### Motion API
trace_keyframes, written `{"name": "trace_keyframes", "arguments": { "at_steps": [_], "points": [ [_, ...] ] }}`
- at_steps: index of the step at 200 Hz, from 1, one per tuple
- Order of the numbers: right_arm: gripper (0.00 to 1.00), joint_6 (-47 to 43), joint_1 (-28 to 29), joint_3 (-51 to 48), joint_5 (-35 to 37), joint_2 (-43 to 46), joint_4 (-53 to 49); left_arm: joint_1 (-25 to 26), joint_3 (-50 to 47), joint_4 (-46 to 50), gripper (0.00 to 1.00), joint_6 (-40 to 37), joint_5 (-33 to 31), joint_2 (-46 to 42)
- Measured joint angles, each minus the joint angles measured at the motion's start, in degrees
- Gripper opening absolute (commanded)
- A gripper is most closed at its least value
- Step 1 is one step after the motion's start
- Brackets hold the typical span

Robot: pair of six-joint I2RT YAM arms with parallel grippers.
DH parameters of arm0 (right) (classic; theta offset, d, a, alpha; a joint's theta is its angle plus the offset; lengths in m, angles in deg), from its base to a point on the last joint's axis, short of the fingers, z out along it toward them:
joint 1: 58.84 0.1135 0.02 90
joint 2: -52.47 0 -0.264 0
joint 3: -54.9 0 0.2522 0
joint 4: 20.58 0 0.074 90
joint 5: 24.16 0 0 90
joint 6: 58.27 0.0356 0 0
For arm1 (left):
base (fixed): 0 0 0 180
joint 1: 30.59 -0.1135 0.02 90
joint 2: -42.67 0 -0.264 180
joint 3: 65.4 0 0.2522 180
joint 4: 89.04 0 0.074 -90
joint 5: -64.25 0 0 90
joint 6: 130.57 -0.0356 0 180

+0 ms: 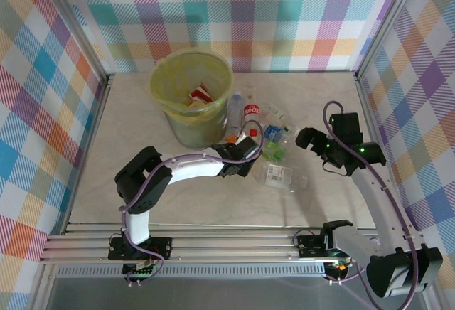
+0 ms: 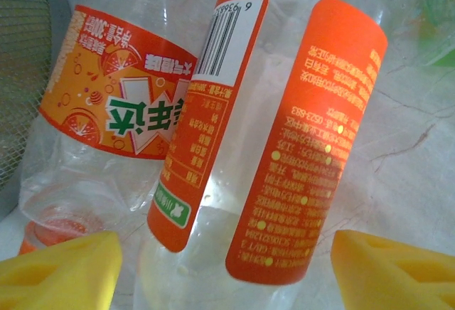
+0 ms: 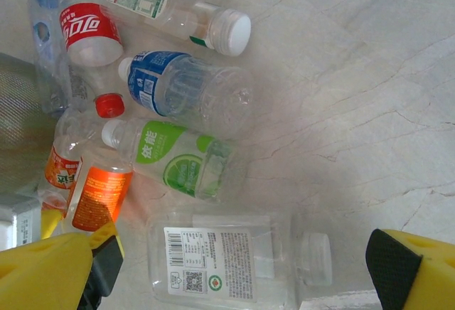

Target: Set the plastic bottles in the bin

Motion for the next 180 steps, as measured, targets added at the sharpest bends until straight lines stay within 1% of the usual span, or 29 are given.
{"name": "trace_keyframes", "arguments": {
  "at_steps": [24,34,64,95,139,169,175,180],
  "points": [
    [1.00,0.0,0.0,0.0,0.0,-0.1,0.2,0.0,0.9,0.1,0.72,-0.2,-0.1,1.3],
    [1.00,0.0,0.0,0.0,0.0,-0.1,0.2,0.0,1.3,0.1,0.69,-0.3,-0.1,1.5],
    [1.00,0.0,0.0,-0.2,0.0,-0.1,0.3,0.0,2.0,0.0,0.69,-0.3,0.0,1.9],
    [1.00,0.0,0.0,-0.3,0.0,-0.1,0.4,0.0,2.1,0.1,0.75,-0.3,0.1,2.2],
    [1.00,0.0,0.0,-0.3,0.0,-0.1,0.4,0.0,2.1,0.2,0.77,-0.2,0.1,4.3],
    [1.00,0.0,0.0,-0.3,0.0,-0.1,0.4,0.0,2.1,0.2,0.71,-0.1,0.1,4.8],
    [1.00,0.0,0.0,-0.4,0.0,-0.1,0.4,0.0,2.1,0.2,0.68,0.0,0.1,4.8],
    [1.00,0.0,0.0,-0.4,0.0,-0.1,0.4,0.0,2.2,0.2,0.65,0.0,0.1,4.8]
  ]
}}
